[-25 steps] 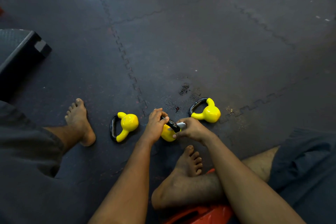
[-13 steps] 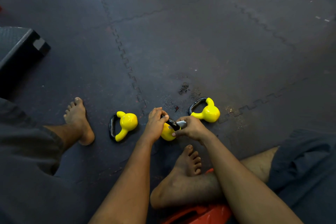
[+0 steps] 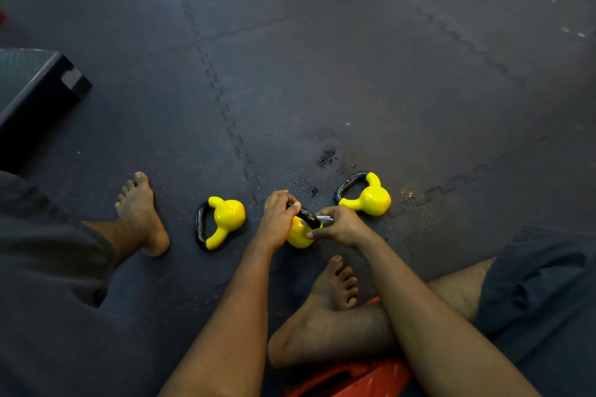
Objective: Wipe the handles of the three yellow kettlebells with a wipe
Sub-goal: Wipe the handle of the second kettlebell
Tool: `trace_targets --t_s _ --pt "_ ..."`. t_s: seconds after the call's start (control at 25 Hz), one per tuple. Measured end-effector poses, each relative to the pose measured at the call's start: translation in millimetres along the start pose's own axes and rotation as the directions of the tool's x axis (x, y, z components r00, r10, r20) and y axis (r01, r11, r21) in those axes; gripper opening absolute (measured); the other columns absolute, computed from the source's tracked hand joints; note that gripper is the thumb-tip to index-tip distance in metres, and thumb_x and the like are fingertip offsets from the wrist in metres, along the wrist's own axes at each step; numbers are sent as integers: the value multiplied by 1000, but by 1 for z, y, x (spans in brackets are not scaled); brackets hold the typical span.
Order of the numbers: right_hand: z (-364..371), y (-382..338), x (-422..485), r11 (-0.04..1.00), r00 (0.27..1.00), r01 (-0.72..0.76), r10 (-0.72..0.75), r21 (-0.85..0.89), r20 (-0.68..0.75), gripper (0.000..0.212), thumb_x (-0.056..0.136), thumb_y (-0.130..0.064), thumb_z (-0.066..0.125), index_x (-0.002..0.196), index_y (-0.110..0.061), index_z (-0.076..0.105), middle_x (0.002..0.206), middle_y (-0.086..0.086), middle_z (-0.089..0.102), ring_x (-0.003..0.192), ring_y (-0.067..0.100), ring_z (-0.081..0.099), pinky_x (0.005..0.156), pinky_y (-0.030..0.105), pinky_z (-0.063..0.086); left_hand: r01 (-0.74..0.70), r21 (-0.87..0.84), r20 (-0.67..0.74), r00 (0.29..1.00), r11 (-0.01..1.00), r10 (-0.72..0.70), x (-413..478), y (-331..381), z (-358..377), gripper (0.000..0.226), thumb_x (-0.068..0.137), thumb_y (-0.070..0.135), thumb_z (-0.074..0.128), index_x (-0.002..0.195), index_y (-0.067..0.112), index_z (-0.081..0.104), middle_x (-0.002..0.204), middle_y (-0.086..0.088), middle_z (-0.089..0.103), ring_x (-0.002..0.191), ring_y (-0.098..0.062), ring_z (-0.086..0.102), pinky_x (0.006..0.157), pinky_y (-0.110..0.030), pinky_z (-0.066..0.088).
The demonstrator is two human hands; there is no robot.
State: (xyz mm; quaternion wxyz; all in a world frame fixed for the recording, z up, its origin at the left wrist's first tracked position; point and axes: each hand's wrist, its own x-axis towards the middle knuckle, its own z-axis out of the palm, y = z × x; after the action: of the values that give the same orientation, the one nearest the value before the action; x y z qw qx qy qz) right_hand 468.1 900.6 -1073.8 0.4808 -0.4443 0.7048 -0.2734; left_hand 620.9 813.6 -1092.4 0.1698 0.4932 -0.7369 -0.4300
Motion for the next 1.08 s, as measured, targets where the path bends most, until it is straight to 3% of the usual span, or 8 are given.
trace_targets --t_s 0.24,0.4,0.48,0.68,0.8,0.88,1.0,1.08 --pt "1 -4 0 997 984 -33 19 -77 -176 35 52 -28 93 80 -21 74 66 -8 61 58 1 47 52 18 36 -8 2 -5 1000 1000 8 0 -1 0 13 95 16 52 100 6 58 117 -8 50 116 -19 39 92 -23 26" --pt "1 -1 1 1000 1000 18 -18 9 -10 29 63 -21 89 86 -14 72 67 -4 56 62 8 45 61 27 37 -5 -10 -6 1000 1000 5 0 -4 -1 13 95 17 51 100 7 59 115 -7 50 114 -19 40 91 -22 26" --pt "-1 -1 1 1000 1000 20 -20 -21 4 25 64 -21 88 81 -18 71 63 -6 54 60 7 43 58 25 35 -22 10 -15 1000 1000 22 0 -5 2 13 95 17 52 99 6 59 113 -7 51 112 -19 41 91 -21 26" --pt "4 -6 -1 995 981 10 -30 -103 -193 34 55 -25 91 83 -21 74 66 -4 62 58 4 48 52 20 38 -11 15 -23 1000 1000 12 4 -4 3 15 95 17 52 100 5 59 112 -8 52 111 -19 41 90 -23 27" --pt "4 -3 0 999 998 33 -33 -8 -50 29 63 -22 88 87 -15 74 64 -3 55 58 7 43 54 25 35 4 1 -11 1000 1000 -4 2 -5 0 15 95 18 51 100 7 59 113 -7 51 113 -18 40 91 -22 26" --pt "2 -4 0 999 999 16 -17 -32 -29 28 63 -24 88 85 -17 75 63 -4 52 57 7 41 54 25 33 -8 5 -10 1000 1000 8 1 -6 1 13 95 17 52 99 7 59 113 -7 51 112 -18 40 90 -22 26" --pt "2 -9 -3 995 976 -31 9 -98 -218 34 55 -29 92 84 -21 75 63 -3 59 53 4 45 44 11 32 -7 11 -25 1000 1000 7 3 -6 2 14 95 17 52 99 6 59 111 -9 52 112 -22 42 92 -26 30" --pt "5 -8 -3 998 950 -33 17 -49 -311 39 52 -30 93 86 -21 74 65 -3 61 54 3 47 42 10 34 18 9 -32 999 1000 -18 5 -7 1 15 96 20 51 99 9 59 109 -8 51 111 -23 44 96 -31 33"
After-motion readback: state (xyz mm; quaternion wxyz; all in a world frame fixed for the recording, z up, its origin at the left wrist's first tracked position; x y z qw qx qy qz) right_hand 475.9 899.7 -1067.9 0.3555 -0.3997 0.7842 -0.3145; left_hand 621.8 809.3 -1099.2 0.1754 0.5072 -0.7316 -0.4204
